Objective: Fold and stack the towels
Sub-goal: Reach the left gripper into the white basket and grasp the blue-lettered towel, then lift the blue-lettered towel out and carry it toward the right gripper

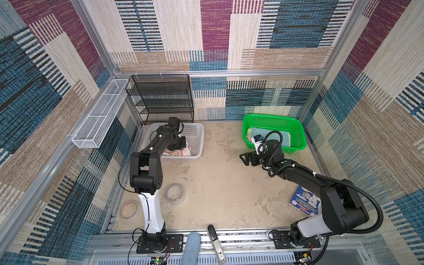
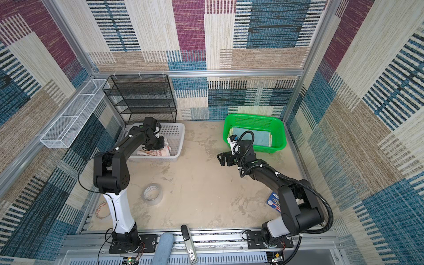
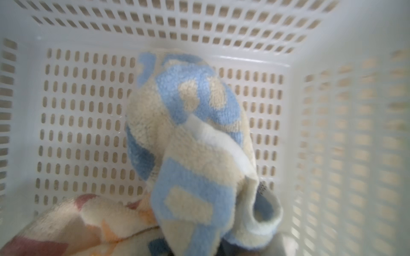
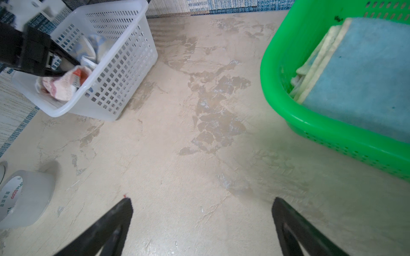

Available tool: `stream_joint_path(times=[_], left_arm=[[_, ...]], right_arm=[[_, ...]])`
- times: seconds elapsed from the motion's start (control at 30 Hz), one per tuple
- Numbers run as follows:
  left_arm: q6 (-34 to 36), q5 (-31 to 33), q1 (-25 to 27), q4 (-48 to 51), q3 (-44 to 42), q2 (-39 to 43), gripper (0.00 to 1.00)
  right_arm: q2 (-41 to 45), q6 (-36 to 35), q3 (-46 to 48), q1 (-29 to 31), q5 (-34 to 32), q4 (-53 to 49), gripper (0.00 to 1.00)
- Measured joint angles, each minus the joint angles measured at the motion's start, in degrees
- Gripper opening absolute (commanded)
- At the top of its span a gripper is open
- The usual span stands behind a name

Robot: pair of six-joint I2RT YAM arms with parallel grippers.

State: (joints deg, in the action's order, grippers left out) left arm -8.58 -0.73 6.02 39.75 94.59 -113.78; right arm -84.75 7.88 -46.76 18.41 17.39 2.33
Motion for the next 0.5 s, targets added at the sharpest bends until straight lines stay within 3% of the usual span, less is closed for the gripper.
stream_joint_path(times=[0.23, 0.5], left_arm=[[0.2, -5.3, 1.0, -4.4, -5.5, 8.9, 0.0], [2.2, -10.1, 5.7, -9.5, -11.4, 19.7, 0.0]], right_arm=[[-0.7, 0.9, 0.0, 0.0, -0.2, 0.8, 1.0], [1.4, 2.5, 1.2, 0.0, -5.4, 1.2, 1.0]])
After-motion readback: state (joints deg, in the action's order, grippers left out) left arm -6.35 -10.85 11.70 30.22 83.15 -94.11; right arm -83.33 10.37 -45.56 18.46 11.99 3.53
